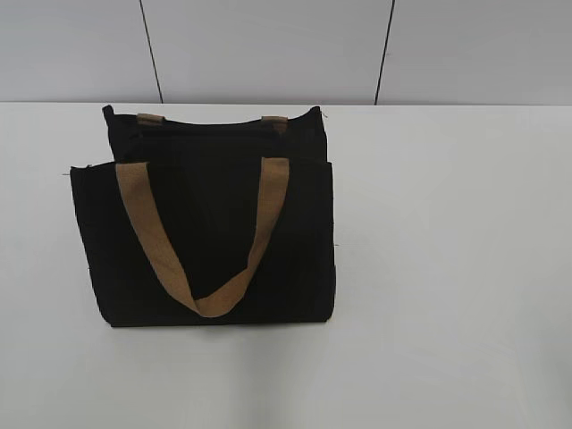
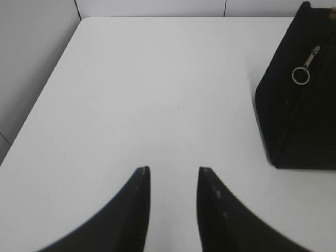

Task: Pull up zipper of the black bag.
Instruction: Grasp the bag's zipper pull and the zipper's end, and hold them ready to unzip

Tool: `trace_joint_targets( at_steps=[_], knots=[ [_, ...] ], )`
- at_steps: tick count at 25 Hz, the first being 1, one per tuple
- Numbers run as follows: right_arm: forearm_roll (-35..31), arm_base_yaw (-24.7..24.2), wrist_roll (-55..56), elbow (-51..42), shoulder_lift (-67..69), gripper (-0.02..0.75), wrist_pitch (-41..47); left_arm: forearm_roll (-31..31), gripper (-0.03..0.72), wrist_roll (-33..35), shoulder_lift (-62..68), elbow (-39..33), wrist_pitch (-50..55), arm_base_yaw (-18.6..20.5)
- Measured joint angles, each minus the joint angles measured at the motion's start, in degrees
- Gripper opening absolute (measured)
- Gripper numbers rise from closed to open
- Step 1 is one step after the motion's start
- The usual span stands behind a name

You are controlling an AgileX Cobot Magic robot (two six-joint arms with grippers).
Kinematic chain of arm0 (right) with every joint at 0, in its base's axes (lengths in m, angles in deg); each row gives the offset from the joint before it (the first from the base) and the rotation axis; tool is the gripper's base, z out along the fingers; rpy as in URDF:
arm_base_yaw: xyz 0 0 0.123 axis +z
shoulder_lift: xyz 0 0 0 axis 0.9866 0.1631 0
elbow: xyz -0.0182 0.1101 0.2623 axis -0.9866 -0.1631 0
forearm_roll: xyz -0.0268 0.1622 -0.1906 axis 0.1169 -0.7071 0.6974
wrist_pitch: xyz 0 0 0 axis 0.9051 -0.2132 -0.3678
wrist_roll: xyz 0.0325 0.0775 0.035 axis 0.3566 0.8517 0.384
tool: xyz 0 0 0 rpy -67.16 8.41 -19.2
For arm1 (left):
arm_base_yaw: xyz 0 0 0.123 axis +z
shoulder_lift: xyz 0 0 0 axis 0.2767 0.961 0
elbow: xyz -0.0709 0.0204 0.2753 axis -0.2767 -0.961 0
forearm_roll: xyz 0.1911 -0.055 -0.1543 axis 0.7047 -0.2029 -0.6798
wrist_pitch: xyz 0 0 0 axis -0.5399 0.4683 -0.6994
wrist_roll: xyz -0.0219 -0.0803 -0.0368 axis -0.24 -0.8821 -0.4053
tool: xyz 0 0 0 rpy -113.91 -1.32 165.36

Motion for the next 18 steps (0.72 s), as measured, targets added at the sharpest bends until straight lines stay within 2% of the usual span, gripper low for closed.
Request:
trace_joint_targets(
  at_steps=[18],
  knots=[
    [0.0, 0.0, 0.0, 0.0, 0.0, 0.592, 0.0, 0.0, 0.23, 0.0, 0.0, 0.0, 0.0, 0.0]
  ],
)
